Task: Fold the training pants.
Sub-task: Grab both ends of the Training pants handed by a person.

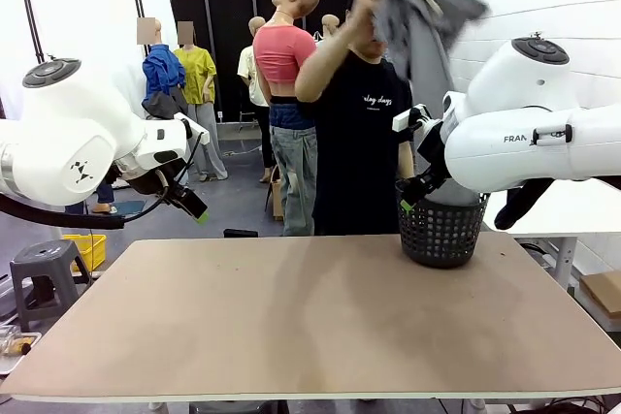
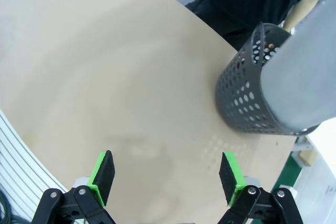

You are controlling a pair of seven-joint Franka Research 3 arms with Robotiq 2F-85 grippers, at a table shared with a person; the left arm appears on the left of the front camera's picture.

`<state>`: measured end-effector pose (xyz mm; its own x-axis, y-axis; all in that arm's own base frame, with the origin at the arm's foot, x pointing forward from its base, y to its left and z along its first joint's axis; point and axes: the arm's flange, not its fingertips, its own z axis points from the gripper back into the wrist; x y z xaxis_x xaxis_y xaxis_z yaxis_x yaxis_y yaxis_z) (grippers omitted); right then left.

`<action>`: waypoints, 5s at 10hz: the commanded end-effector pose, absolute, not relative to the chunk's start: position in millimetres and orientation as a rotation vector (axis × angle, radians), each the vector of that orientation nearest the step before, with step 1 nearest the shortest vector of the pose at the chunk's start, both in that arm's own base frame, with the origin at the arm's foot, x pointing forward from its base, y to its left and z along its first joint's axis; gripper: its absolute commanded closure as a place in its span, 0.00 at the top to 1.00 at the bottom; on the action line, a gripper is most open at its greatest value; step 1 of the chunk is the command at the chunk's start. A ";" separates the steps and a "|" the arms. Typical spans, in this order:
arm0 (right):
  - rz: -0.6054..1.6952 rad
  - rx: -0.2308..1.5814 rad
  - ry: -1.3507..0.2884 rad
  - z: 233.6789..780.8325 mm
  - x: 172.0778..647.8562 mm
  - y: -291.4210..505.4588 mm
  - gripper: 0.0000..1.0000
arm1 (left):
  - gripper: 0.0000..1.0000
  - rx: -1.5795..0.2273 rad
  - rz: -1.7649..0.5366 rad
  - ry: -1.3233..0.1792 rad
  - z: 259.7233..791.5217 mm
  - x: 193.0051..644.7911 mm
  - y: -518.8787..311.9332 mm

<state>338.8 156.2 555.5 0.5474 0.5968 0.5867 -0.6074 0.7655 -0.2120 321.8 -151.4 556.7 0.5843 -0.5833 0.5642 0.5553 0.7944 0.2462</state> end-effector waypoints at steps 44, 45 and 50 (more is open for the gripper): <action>0.709 0.016 -0.689 556.0 340.1 155.9 1.00 | 1.00 0.043 -0.666 -0.674 558.8 324.0 -152.4; 0.709 0.016 -0.689 556.0 340.1 155.9 1.00 | 1.00 0.043 -0.666 -0.674 558.8 324.0 -152.4; 0.709 0.016 -0.689 556.0 340.1 155.9 1.00 | 1.00 0.043 -0.666 -0.674 558.8 324.0 -152.4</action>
